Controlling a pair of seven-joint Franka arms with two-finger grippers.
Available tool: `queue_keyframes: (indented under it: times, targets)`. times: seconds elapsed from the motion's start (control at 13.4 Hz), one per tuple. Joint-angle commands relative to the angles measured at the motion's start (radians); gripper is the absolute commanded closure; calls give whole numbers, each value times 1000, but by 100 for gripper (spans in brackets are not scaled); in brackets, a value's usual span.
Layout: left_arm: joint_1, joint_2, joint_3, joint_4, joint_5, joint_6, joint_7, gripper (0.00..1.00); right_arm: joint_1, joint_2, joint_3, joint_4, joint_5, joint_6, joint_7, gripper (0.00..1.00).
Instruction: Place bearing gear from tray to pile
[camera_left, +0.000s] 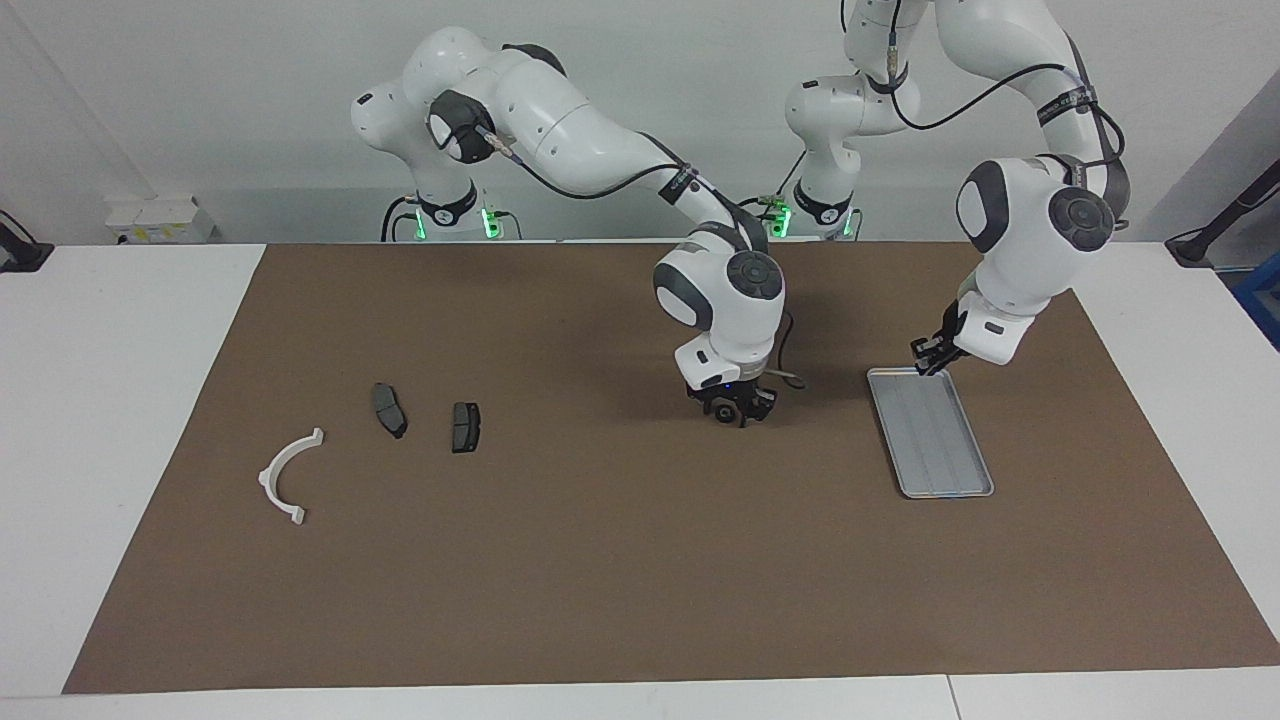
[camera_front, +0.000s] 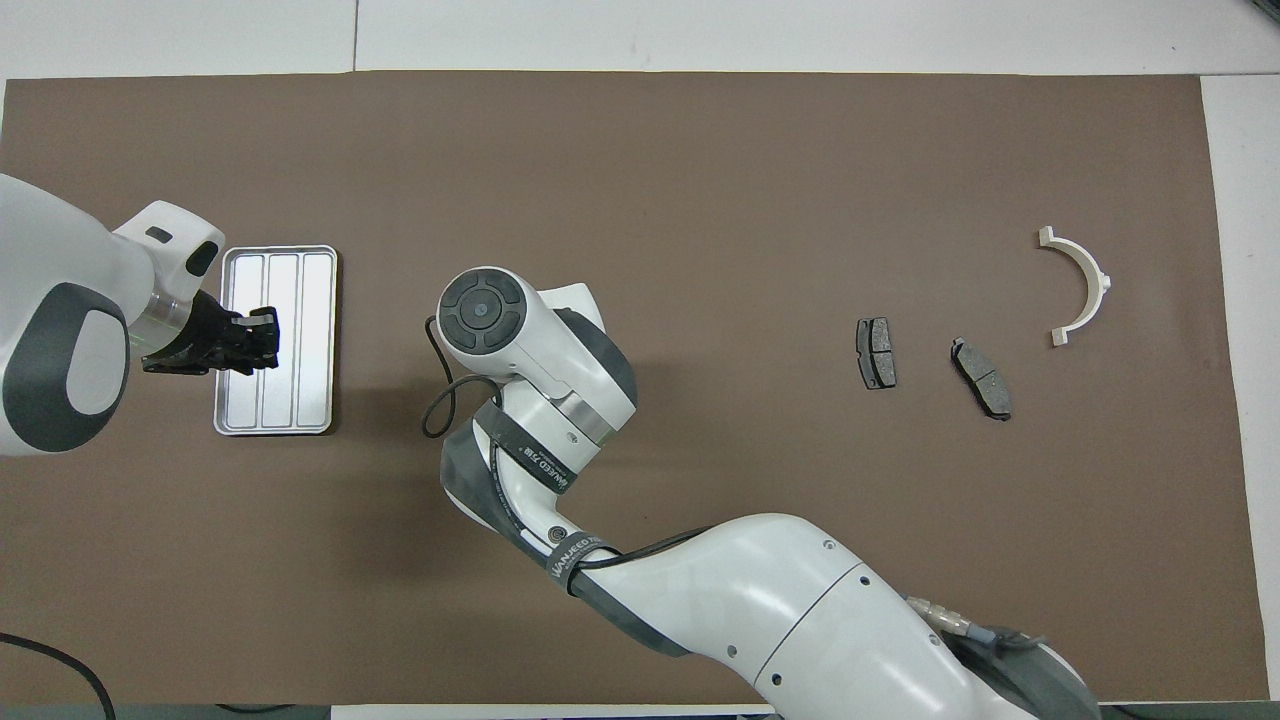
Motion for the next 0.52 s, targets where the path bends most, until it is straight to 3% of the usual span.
queue_keyframes:
  times: [0.0, 0.07, 0.45]
  targets:
    - [-29, -6, 10, 14, -10, -25, -39, 98, -13, 10, 11, -25, 10, 21, 17, 88]
    - [-43, -5, 10, 25, -14, -26, -72, 98, -13, 10, 11, -25, 10, 20, 15, 99]
    - [-55, 0, 10, 45, -47, -37, -106, 98, -30, -19, 8, -11, -7, -67, 7, 100]
